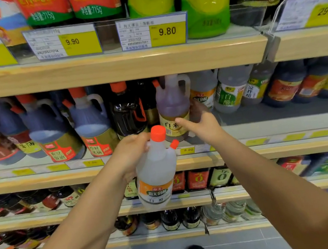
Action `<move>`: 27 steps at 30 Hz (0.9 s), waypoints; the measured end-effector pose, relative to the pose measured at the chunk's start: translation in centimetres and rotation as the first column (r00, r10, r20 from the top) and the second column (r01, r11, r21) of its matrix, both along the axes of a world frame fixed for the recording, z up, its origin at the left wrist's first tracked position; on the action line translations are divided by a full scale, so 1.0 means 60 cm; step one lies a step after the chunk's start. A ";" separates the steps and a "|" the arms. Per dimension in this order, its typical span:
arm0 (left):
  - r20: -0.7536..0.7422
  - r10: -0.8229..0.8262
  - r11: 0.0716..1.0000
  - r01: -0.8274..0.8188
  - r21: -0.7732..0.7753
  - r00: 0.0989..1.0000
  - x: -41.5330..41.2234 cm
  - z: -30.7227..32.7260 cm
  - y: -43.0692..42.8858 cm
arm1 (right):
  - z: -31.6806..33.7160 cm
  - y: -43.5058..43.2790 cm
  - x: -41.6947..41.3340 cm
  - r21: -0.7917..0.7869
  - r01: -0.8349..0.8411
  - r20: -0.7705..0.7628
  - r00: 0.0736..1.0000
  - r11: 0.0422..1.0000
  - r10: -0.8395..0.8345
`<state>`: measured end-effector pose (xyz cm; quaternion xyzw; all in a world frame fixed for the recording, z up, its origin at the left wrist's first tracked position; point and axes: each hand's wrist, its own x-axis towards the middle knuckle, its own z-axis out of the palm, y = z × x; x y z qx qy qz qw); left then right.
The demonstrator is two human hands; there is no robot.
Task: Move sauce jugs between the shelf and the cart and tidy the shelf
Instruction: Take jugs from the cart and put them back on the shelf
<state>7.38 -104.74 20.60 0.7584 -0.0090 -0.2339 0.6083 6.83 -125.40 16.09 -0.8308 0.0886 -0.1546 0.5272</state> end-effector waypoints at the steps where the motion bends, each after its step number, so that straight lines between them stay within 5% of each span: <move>1: -0.032 0.000 0.999 -0.002 -0.039 0.999 -0.006 0.010 -0.004 | 0.002 0.002 -0.016 -0.013 0.039 0.015 0.999 0.999 -0.039; 12: -0.360 -0.140 0.973 0.061 -0.223 0.922 -0.095 0.125 -0.071 | 0.011 0.042 -0.216 -0.260 0.051 -0.103 0.991 0.964 -0.080; 18: -0.472 -0.241 0.941 0.086 -0.326 0.848 -0.165 0.173 -0.119 | -0.009 0.077 -0.251 -0.225 0.175 -0.042 0.981 0.959 -0.189; 23: -0.490 -0.325 0.895 0.096 -0.436 0.809 -0.214 0.187 -0.134 | -0.010 0.084 -0.272 -0.205 0.442 0.020 0.894 0.873 -0.448; 27: -0.425 -0.383 0.884 0.193 -0.426 0.820 -0.202 0.177 -0.113 | 0.003 0.055 -0.281 -0.164 0.416 0.093 0.909 0.895 -0.405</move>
